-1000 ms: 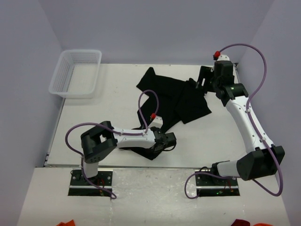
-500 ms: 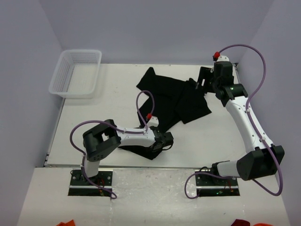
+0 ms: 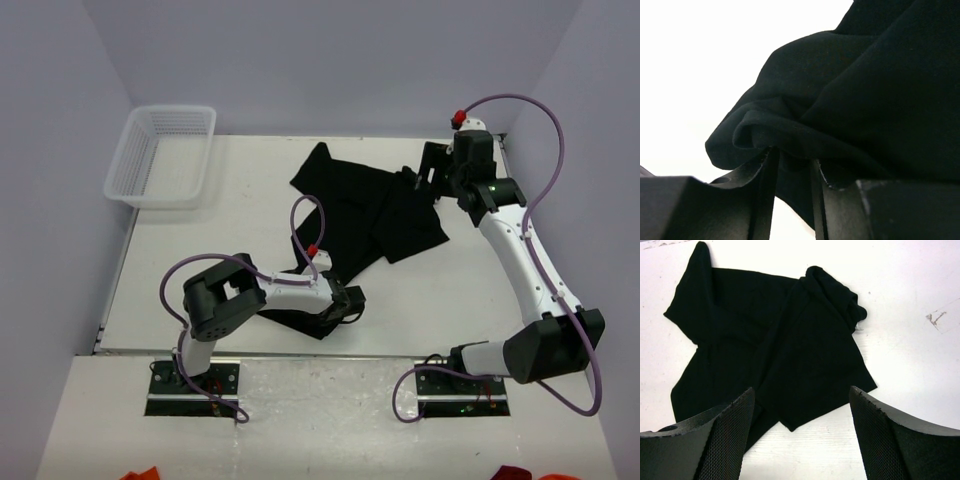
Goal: Fold and stack the t-shirts
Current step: Flatten out the tshirt
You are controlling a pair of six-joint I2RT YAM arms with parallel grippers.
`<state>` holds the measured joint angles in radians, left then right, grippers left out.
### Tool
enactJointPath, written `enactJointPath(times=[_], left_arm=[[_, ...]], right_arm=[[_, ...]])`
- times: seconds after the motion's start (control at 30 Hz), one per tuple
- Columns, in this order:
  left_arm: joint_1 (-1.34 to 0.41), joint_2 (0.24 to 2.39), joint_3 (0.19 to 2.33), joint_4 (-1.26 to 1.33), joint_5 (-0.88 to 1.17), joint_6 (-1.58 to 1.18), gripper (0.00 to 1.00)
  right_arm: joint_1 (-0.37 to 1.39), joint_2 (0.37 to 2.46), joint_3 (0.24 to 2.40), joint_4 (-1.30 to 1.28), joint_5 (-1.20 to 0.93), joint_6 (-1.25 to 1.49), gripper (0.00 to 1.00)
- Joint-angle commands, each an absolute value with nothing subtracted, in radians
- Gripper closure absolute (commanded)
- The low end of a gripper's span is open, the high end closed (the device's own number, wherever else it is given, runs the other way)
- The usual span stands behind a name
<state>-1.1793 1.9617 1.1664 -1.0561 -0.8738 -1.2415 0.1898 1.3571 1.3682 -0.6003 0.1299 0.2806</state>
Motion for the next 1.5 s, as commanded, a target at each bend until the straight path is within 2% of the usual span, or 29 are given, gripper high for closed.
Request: enactJointPath(times=[0.0, 0.07, 0.53, 0.67, 0.7, 0.93, 1.03, 1.17, 1.27, 1.47], left_arm=[[-1.173, 1.979, 1.167, -1.075, -0.917, -1.304, 0.69], [-1.172, 1.980, 1.169, -1.081, -0.920, -1.313, 0.76], [-1.189, 1.927, 1.184, -1.219, -0.939, -1.402, 0.82], [-1.195, 1.898, 1.184, -1.247, -0.939, -1.420, 0.98], [-1.196, 1.894, 1.183, -1.246, -0.939, -1.420, 1.00], [-1.200, 1.884, 1.177, -1.252, -0.948, -1.422, 1.00], [-1.200, 1.875, 1.177, -1.259, -0.957, -1.420, 1.00], [-1.200, 1.846, 1.177, -1.259, -0.963, -1.410, 1.00], [-1.200, 1.818, 1.167, -1.233, -0.960, -1.385, 1.00], [-1.201, 1.760, 1.128, -1.145, -0.946, -1.304, 1.00]], right_arm=[[0.202, 1.354, 1.370, -0.571, 0.107, 0.287, 0.23], [0.204, 1.358, 1.374, -0.572, 0.110, 0.287, 0.23], [0.210, 1.454, 1.410, -0.679, 0.293, 0.368, 0.23], [0.189, 1.474, 1.388, -0.712, 0.318, 0.435, 0.23], [0.186, 1.477, 1.376, -0.715, 0.316, 0.448, 0.23], [0.135, 1.497, 1.306, -0.716, 0.327, 0.529, 0.30], [0.089, 1.512, 1.266, -0.713, 0.226, 0.555, 0.30], [0.051, 1.525, 1.188, -0.687, 0.235, 0.591, 0.29], [0.005, 1.549, 1.151, -0.669, 0.149, 0.630, 0.29], [-0.086, 1.653, 1.149, -0.643, 0.049, 0.641, 0.36]])
